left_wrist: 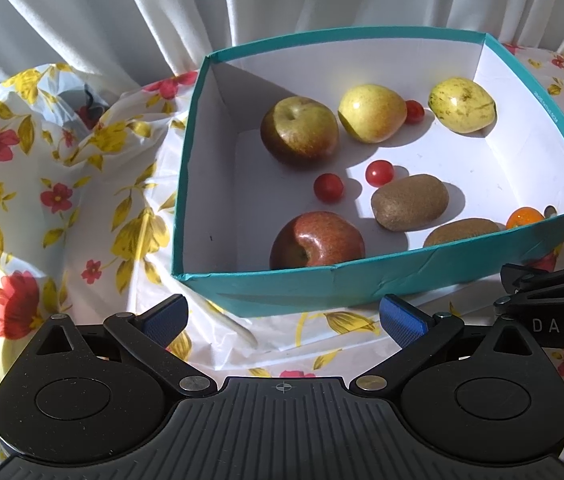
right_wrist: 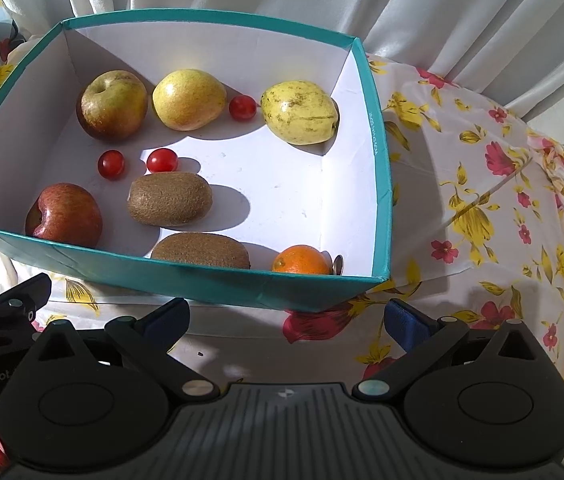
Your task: Organize fruits
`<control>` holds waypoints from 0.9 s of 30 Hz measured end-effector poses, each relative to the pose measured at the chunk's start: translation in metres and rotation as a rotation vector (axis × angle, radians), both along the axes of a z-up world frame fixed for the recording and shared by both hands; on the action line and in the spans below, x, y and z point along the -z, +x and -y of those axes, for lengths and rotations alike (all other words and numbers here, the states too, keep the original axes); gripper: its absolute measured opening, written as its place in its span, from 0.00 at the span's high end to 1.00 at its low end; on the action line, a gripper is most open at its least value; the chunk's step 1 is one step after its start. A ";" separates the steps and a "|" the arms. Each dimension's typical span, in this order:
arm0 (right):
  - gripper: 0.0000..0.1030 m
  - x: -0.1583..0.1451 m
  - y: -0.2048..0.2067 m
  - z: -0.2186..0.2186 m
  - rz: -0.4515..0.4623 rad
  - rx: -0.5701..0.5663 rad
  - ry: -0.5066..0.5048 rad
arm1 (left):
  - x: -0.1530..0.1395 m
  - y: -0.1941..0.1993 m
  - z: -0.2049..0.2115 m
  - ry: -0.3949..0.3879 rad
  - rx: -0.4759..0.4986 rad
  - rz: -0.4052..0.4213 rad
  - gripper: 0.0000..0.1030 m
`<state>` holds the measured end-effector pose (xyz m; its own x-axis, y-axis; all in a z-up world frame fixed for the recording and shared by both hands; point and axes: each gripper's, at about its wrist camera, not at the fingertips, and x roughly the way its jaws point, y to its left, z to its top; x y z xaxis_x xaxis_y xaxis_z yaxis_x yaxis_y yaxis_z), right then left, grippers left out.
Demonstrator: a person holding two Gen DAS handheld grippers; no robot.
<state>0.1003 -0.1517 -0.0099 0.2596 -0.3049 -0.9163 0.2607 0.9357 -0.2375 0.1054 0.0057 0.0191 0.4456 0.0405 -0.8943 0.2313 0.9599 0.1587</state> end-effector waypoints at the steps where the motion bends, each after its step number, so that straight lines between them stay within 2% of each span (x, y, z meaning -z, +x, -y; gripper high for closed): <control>1: 0.00 0.000 0.000 0.000 -0.001 0.001 0.001 | 0.000 0.000 0.000 0.001 0.000 0.000 0.00; 27: 0.00 0.000 0.002 0.001 -0.004 -0.008 -0.020 | 0.001 0.007 -0.002 -0.026 -0.013 -0.015 0.00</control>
